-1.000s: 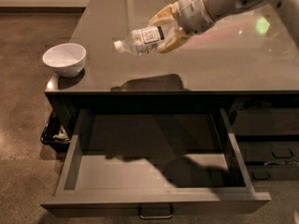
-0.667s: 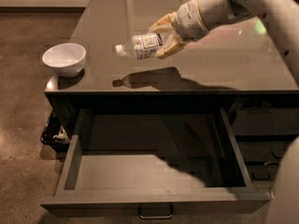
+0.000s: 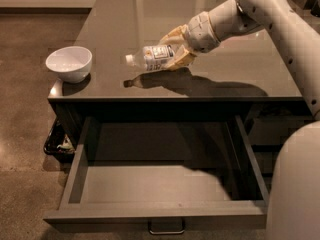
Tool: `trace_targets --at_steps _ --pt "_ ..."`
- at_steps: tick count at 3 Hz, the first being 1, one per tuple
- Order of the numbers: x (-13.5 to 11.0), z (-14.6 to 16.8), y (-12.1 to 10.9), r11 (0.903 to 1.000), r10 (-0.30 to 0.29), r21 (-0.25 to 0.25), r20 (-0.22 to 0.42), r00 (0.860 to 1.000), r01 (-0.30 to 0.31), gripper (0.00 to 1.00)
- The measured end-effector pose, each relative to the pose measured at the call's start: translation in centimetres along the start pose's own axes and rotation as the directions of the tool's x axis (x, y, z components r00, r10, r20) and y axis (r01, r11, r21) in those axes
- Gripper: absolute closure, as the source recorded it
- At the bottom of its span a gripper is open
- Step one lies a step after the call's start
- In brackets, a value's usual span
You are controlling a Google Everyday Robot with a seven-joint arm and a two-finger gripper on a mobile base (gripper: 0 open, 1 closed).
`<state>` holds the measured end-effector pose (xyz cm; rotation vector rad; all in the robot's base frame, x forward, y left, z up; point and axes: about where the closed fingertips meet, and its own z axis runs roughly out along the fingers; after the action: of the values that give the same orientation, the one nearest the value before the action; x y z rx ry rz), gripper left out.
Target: Pick blue plastic bottle from top drawer and place on counter
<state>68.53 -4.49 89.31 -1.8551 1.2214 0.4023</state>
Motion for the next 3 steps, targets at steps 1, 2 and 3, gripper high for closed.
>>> trace_targets --at_steps 1,2,3 --pt "0.93 0.87 0.32 0.9987 0.033 -0.037 -0.008 0.999 -0.034 1.00" --pt "1.59 1.69 0.72 0.9953 0.061 -0.075 -0.006 0.998 -0.061 1.00" --pt "1.60 1.71 0.74 0.9951 0.061 -0.077 -0.006 0.998 -0.061 0.81"
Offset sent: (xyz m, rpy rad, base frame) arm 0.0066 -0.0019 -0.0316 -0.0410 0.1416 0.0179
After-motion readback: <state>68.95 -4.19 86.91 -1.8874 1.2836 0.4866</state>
